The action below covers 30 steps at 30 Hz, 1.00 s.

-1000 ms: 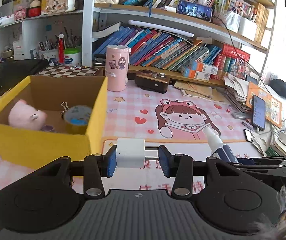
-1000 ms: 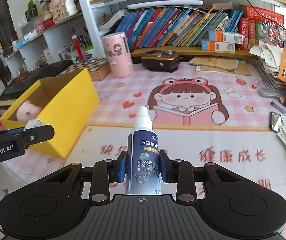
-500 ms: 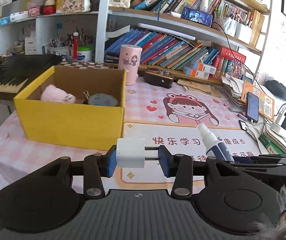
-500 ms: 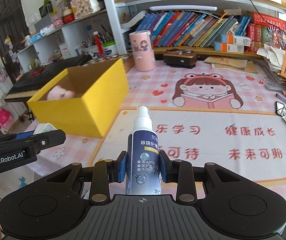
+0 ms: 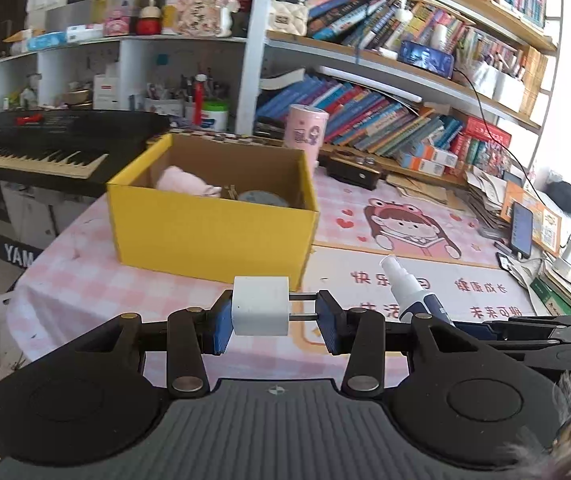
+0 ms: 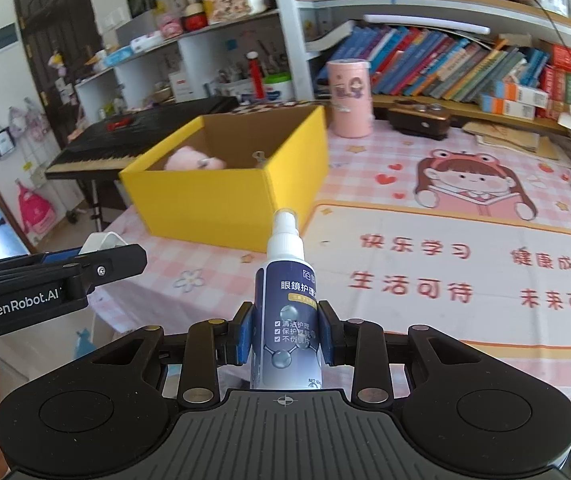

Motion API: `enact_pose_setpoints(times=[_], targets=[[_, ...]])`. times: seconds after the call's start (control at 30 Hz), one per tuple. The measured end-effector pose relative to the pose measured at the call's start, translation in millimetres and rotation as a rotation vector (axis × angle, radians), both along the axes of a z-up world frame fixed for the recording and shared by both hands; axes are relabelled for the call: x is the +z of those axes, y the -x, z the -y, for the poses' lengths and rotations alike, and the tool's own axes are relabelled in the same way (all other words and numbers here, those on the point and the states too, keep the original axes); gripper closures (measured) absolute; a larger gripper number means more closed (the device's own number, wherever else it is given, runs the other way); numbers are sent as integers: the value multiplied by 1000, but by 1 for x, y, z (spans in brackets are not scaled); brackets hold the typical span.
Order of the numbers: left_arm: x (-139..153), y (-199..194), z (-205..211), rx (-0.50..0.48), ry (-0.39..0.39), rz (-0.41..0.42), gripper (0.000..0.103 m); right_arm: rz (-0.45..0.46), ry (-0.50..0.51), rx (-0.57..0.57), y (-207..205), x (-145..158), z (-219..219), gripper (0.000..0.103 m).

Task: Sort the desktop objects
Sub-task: 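Lift the plug and spray bottle and carry both toward the yellow box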

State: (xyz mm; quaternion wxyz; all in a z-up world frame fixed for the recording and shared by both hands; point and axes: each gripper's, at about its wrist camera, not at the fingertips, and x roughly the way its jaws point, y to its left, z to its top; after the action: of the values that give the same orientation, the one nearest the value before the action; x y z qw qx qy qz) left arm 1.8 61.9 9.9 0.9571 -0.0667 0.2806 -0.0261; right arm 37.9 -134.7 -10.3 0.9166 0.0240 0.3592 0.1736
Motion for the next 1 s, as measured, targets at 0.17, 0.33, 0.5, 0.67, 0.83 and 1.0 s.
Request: enact_pose_setpoints(times=[0.17,0.33,0.5,0.67,0.83,1.0], targets=[[1,13,-18,35,4,10,63,7,2,41,7,2,-21,71],[4,19,-33,72,7,23,63,12,6,82,10,5,-40,71],[6,19,-44,97,17,31,63,17,18,119,8,7,-55,71],[11,4,-55,122,30,47,63,23,27,139,-5,10,-62,71],[23,-25,-57,138,14,87,63,55,9,133,-35,22,-61,71],[30,-66,-49,129,-22,96,63,100,-14,135,-77,35,-61,71]])
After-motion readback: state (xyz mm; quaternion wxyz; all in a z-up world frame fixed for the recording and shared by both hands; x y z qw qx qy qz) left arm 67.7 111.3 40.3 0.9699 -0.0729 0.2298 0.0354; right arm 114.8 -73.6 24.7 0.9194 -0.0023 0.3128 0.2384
